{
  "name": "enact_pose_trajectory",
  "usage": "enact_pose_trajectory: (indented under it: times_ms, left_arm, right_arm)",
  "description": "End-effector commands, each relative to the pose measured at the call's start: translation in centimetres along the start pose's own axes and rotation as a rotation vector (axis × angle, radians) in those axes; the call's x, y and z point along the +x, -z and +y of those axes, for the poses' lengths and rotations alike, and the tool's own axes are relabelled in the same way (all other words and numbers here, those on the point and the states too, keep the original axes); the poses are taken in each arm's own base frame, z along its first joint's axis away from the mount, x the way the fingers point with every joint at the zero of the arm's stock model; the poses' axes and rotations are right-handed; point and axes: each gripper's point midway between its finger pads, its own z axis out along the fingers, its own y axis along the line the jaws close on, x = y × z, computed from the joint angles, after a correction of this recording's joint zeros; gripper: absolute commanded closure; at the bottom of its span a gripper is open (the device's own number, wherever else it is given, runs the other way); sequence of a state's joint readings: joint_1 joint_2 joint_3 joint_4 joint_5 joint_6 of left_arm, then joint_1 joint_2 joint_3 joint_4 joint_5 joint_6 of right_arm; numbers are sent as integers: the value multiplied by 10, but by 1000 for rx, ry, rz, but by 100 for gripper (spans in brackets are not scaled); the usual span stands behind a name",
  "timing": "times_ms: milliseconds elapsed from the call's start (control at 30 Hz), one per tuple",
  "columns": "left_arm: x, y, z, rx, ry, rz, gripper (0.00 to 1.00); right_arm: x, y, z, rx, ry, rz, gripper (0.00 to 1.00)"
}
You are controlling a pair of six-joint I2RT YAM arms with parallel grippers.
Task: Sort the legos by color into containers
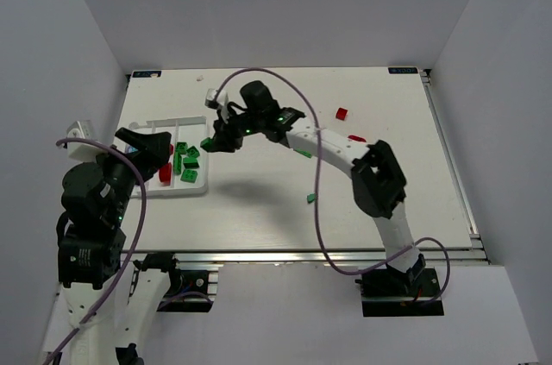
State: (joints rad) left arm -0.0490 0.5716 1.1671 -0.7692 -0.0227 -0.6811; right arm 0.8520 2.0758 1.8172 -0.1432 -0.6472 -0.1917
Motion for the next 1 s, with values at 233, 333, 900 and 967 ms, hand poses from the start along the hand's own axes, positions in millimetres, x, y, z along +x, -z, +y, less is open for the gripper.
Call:
enact_pose_trajectory:
  times_ms: [233,333,900,967]
  left_arm:
    - [2,36,20,-101,53,-12,2]
    - [2,46,24,-120,54,-23,2]
    - [13,46,14,-61,97,26,4]
    - [16,44,8,-29,108,43,6]
  right_arm:
    - [-16,-95,-63,229,-205,-178,100]
    - [-7,-105,-77,312,-199,-195,100]
    - [17,-125,-95,390,-109,-182,48]
    - [0,-114,-95,384,-95,-206,46]
